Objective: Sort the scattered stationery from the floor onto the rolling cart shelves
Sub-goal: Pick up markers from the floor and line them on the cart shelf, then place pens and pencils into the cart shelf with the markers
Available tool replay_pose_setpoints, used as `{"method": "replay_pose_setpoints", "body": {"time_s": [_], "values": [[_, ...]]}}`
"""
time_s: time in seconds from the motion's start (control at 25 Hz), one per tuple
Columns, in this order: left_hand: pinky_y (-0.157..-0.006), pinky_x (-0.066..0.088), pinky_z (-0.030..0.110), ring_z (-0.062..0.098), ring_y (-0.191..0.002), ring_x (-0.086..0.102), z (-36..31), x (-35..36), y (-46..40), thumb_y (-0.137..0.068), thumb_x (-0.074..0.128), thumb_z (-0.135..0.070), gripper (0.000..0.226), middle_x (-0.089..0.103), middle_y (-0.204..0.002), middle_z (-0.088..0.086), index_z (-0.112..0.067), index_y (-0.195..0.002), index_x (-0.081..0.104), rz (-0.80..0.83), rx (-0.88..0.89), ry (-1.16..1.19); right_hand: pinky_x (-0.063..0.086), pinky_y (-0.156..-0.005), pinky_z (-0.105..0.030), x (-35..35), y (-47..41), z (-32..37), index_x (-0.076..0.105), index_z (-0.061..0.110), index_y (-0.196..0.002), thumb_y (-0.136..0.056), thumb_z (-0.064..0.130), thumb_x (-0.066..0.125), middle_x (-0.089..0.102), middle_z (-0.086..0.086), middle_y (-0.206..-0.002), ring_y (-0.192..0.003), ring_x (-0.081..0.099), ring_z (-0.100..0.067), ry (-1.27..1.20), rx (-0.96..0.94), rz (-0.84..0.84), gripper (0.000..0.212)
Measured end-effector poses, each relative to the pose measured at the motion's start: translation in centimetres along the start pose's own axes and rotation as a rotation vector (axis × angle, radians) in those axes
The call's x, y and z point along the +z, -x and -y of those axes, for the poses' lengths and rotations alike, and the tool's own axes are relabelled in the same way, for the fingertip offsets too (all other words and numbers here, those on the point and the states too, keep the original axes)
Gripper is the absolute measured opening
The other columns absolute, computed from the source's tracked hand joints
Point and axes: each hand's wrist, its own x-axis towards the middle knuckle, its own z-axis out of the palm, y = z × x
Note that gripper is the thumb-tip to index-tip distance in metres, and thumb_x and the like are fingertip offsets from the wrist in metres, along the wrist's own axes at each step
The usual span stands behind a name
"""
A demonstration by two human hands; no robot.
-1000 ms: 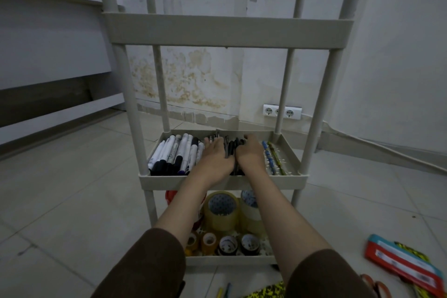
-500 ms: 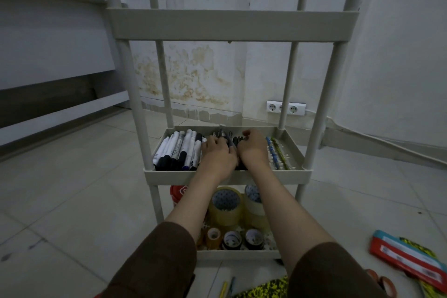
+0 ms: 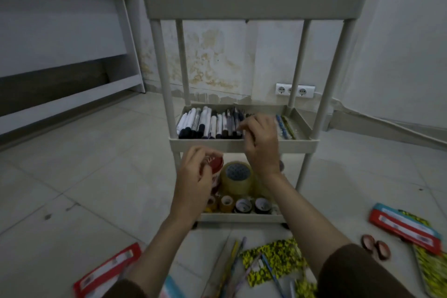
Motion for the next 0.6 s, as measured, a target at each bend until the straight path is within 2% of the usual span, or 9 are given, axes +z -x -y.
{"method": "replay_pose_setpoints", "body": {"time_s": [0.12,0.24,0.32,0.4,0.52,0.6], "values": [[-0.08,0.042,0.013,0.006,-0.089,0.054,2.2,-1.6,5.9,-0.081,0.04,0.012,0.031,0.057,-0.087,-0.003,-0.011,-0.086,0.062,0.068,-0.051,-0.071,0.028,-0.066,-0.027,-2.1,9.6,-0.1,0.058,-0.001,-0.069,-0.08,0.001,0.039,0.052,-0.012,-0.071,-0.073,0.041,-0.024,0.013,0.048,0.109,0.022],[-0.078,0.04,0.021,0.016,-0.087,0.053,4.7,-1.4,12.4,-0.079,0.042,0.018,0.036,0.057,-0.086,0.0,-0.01,-0.086,0.063,0.337,-0.185,-0.168,0.033,-0.066,-0.032,-5.2,19.4,-0.7,0.059,0.0,-0.068,-0.079,-0.005,0.045,0.054,-0.013,-0.071,-0.075,0.042,-0.02,-0.02,0.178,0.408,0.018],[-0.08,0.039,0.023,0.019,-0.092,0.05,6.3,-0.4,16.2,-0.081,0.044,0.012,0.032,0.057,-0.091,0.003,-0.011,-0.091,0.063,0.544,-0.243,-0.262,0.033,-0.067,-0.031,-7.8,23.6,-1.5,0.062,0.003,-0.068,-0.074,-0.008,0.048,0.057,-0.011,-0.071,-0.077,0.045,-0.019,-0.034,0.285,0.598,0.018],[-0.085,0.041,0.032,0.023,-0.099,0.049,7.6,0.8,18.5,-0.084,0.048,0.004,0.025,0.057,-0.099,0.007,-0.01,-0.098,0.063,0.682,-0.274,-0.353,0.03,-0.067,-0.027,-10.3,26.0,-2.4,0.061,0.005,-0.069,-0.073,-0.008,0.048,0.058,-0.009,-0.073,-0.078,0.048,-0.023,-0.011,0.405,0.707,0.019],[-0.091,0.039,0.037,0.028,-0.111,0.045,8.5,2.7,19.3,-0.09,0.048,-0.009,0.028,0.052,-0.114,0.012,-0.008,-0.116,0.055,0.779,-0.311,-0.474,0.029,-0.071,-0.024,-13.0,27.7,-4.1,0.065,0.006,-0.084,-0.079,-0.01,0.049,0.061,-0.009,-0.087,-0.089,0.05,-0.028,0.123,0.505,0.823,0.023],[-0.097,0.036,0.035,0.028,-0.117,0.041,8.7,4.1,19.2,-0.091,0.048,-0.012,0.038,0.044,-0.126,0.012,-0.009,-0.129,0.046,0.779,-0.322,-0.466,0.033,-0.084,-0.027,-13.6,28.5,-5.0,0.065,0.011,-0.106,-0.084,-0.004,0.047,0.062,-0.007,-0.11,-0.107,0.048,-0.028,0.237,0.477,0.918,0.032]]}}
